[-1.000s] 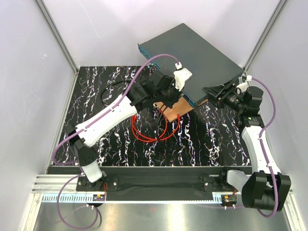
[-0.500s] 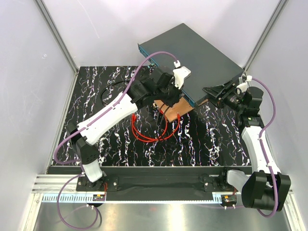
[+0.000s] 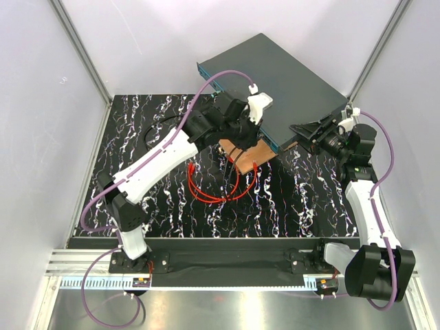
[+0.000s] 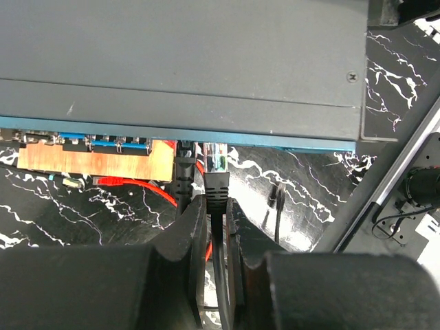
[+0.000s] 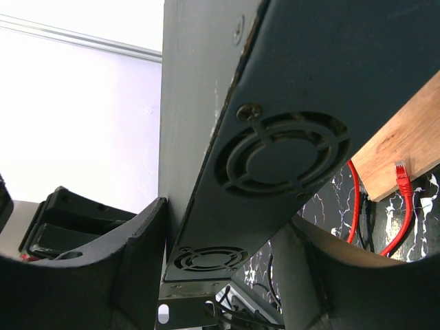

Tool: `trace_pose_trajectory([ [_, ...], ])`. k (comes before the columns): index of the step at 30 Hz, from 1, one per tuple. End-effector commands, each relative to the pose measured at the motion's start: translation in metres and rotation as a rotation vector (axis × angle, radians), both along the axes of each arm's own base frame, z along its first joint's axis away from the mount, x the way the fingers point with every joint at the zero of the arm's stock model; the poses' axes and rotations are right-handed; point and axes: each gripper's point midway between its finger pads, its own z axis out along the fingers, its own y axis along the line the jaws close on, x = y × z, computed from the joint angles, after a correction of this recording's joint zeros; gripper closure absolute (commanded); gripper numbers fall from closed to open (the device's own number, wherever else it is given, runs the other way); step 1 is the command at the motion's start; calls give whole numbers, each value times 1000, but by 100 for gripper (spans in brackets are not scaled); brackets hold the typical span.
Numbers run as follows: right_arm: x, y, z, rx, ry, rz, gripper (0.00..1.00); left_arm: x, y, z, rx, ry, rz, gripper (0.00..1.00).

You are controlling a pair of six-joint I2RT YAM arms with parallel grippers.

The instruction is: Insert the plug into the switch port

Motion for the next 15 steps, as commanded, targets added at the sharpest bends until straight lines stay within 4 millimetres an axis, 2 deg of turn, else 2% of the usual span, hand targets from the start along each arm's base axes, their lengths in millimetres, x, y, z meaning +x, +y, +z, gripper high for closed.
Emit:
trace_pose_trajectory([
  [1,-6,8,15,-54,-125,65,100,10,-33,45,-179,-81,-49,100],
  [6,-7,9,16,-52,-130,72,100,13,-37,46,-219,-51,-52,100],
  [15,-7,9,11,-62,-122,82,100,22,-35,79,-291,-137,-51,100],
])
